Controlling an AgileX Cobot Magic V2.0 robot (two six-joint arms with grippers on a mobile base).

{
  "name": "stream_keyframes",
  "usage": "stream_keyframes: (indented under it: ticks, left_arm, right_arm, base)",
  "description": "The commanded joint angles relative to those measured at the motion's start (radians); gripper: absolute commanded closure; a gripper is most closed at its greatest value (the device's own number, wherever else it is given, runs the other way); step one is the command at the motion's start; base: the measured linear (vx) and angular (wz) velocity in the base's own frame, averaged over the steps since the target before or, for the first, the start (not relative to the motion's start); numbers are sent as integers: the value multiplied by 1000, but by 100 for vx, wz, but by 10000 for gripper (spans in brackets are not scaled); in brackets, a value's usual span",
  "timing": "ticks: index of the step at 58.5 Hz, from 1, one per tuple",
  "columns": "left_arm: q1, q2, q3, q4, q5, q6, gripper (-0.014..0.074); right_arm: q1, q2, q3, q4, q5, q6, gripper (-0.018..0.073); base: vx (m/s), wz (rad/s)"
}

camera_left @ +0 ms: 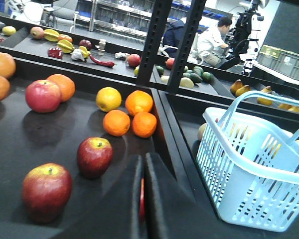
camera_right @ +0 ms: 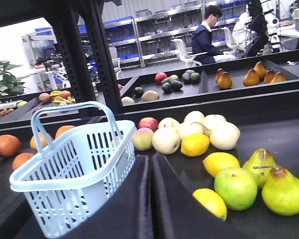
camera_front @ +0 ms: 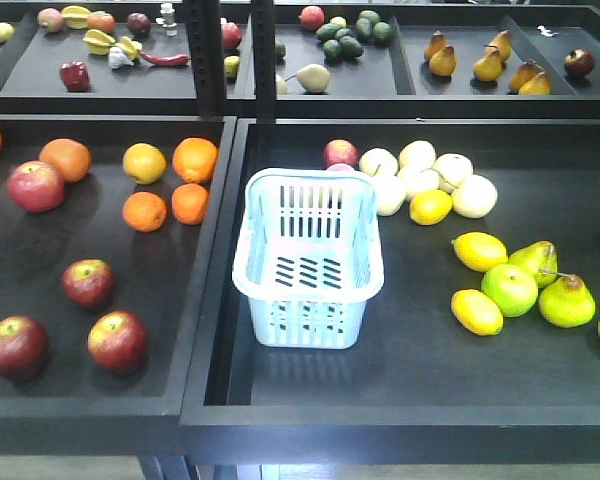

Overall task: Pick three apples into basket with both arms
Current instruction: 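Turn the base toward the fruit table holding the light-blue basket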

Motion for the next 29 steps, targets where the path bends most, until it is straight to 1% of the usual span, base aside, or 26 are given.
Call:
stream_keyframes:
  ticks: [1,29]
  left_arm:
    - [1,-12,-25,-4,-65,-10,603]
    - [1,-12,-25,-4,-65,-10,603]
  right_arm:
    - [-7,-12,11,-2,-73,-4,564]
    - [-7,-12,11,-2,-73,-4,564]
  base:
    - [8,-13]
    - [8,-6]
